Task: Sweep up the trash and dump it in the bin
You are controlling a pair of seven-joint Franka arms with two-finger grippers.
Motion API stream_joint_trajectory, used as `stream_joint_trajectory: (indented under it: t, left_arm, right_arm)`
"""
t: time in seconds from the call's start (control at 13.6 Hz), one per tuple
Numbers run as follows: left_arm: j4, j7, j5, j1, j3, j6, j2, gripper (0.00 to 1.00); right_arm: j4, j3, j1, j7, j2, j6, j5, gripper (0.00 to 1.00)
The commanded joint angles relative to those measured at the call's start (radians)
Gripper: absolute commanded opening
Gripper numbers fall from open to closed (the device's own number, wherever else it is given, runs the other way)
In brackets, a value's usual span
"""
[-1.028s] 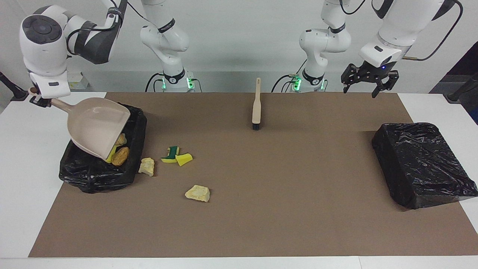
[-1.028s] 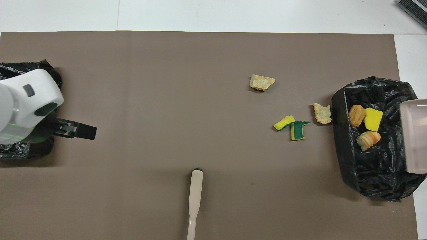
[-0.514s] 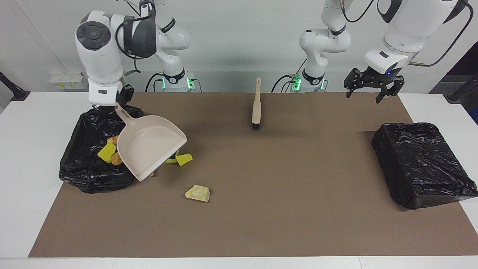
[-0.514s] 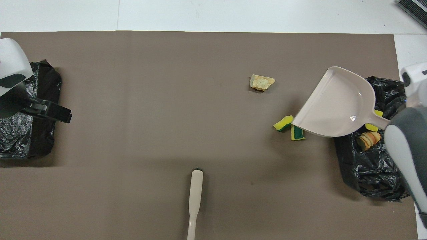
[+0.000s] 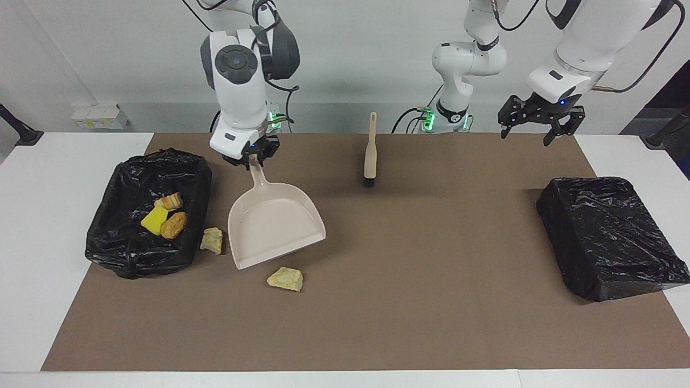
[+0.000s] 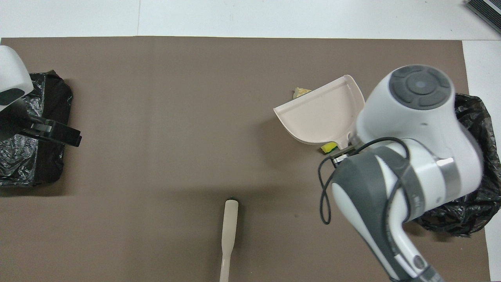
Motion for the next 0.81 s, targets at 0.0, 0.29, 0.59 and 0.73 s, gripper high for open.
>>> stream_joint_trajectory:
  t: [0.0,0.29,0.59,0.73]
  left_arm:
    - [-0.003,0.003,0.014,0.009,-0.005,-0.013,-0.018,1.0]
    - [-0.003,0.003,0.014,0.009,-0.005,-0.013,-0.018,1.0]
    - [-0.003,0.003,0.014,0.009,-0.005,-0.013,-0.018,1.0]
    - [-0.003,0.001,0.014,0.008,-0.005,-0.013,-0.018,1.0]
  right_arm:
    - [0.033,-0.004,0.059,0.175,0.052,0.042,0.094,0.0]
    - [0.125,-0.004,0.212,0.46,0.196,0.086,0.113,0.0]
    - [0.342,-0.004,0.318,0.648,0.429,0.206,0.122,0.0]
    - [0.393,-0.003,0.332,0.66,0.489,0.247,0.126,0.0]
